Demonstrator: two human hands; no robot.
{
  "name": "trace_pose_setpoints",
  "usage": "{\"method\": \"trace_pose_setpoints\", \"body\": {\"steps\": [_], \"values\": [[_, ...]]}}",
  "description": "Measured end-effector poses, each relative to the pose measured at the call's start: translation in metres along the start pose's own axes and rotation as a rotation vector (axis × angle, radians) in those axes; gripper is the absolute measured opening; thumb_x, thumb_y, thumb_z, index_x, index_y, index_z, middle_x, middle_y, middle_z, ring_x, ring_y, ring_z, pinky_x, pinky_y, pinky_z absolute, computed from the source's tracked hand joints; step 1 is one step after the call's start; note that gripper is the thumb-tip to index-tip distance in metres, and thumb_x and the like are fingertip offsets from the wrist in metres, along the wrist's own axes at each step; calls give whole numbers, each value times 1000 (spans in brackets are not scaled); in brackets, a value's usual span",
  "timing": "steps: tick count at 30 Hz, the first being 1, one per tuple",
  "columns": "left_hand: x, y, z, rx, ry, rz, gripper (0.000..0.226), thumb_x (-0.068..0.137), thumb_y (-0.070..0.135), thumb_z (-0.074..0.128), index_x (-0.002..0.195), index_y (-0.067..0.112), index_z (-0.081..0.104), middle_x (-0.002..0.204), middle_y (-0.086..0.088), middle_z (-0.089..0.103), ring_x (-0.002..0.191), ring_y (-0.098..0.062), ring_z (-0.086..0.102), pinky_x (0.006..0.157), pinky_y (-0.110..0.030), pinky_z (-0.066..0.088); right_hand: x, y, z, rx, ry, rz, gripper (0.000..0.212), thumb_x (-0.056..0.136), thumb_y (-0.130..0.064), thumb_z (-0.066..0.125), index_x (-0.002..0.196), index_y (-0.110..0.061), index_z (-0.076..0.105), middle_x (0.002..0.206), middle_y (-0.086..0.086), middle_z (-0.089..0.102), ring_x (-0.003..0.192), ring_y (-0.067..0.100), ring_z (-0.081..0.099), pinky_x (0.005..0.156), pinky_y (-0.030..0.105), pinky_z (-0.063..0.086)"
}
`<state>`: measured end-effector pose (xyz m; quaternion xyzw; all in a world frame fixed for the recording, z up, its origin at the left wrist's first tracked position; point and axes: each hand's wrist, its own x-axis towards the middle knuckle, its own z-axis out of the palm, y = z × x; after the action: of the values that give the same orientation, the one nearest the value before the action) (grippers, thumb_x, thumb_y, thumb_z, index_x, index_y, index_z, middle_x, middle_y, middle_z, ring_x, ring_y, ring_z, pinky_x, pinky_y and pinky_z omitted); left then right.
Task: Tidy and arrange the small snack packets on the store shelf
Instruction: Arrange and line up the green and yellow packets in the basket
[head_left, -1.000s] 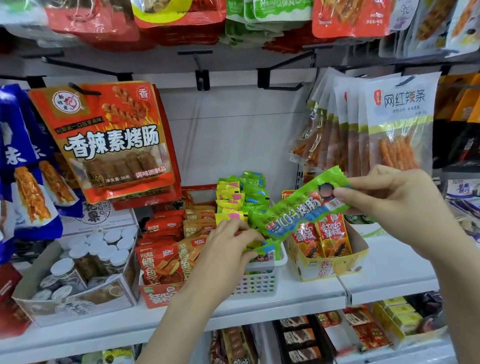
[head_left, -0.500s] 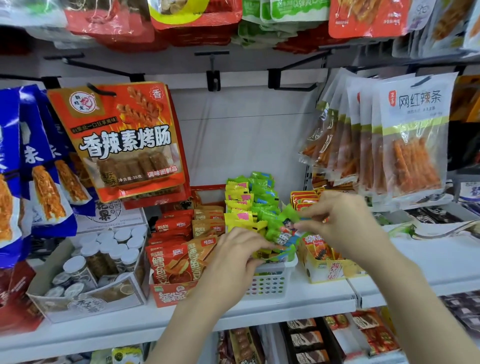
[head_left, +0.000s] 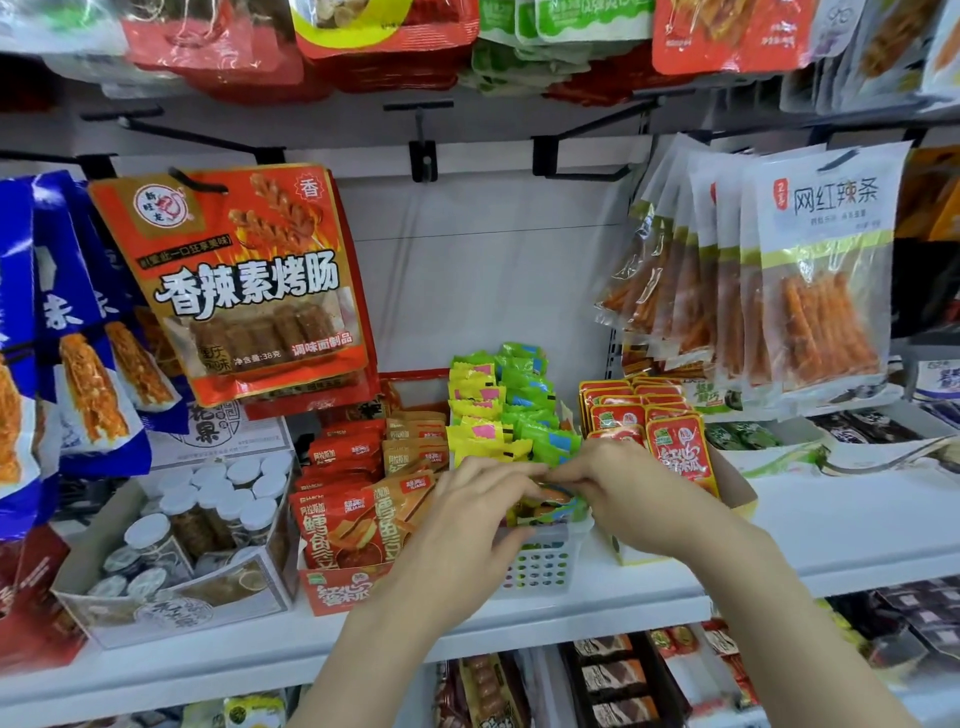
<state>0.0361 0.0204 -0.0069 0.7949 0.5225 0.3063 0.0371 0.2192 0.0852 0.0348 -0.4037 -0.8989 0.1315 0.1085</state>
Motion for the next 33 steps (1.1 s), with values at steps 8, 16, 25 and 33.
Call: {"method": "trace_pose_setpoints", "body": {"steps": [8, 16, 25, 33], "values": [[-1, -1, 3, 77, 31, 36, 29, 89, 27, 66, 117, 31, 60, 119, 21, 58, 128, -3, 38, 110, -25, 23, -3, 17, -4, 85, 365, 233, 24, 82, -33, 77, 105, -26, 75, 93, -7, 74, 77, 5, 65, 76, 21, 52], [-2, -1, 3, 87, 16, 29, 36, 92, 27, 60, 127, 33, 55, 127, 20, 52, 127, -3, 39, 103, -20, 23, 9, 16, 27, 134, 428, 173, 13, 85, -19, 74, 97, -15, 79, 96, 4, 73, 86, 20, 67, 82, 33, 52], [-3, 2, 5, 160, 18, 41, 50, 92, 26, 60, 140, 30, 48, 139, 14, 50, 138, -5, 32, 114, -26, 18, -34, 21, -68, 479, 727, 160, 15, 89, -25, 66, 78, -35, 64, 78, -9, 72, 70, 6, 71, 58, 26, 58], [5, 15, -6, -248, 203, -191, 54, 89, 38, 69, 137, 41, 46, 137, 24, 48, 124, 10, 42, 102, -11, 35, -72, 18, -104, 868, 899, 119, 13, 84, -17, 67, 80, -29, 71, 78, -10, 75, 69, 8, 72, 61, 21, 59]]}}
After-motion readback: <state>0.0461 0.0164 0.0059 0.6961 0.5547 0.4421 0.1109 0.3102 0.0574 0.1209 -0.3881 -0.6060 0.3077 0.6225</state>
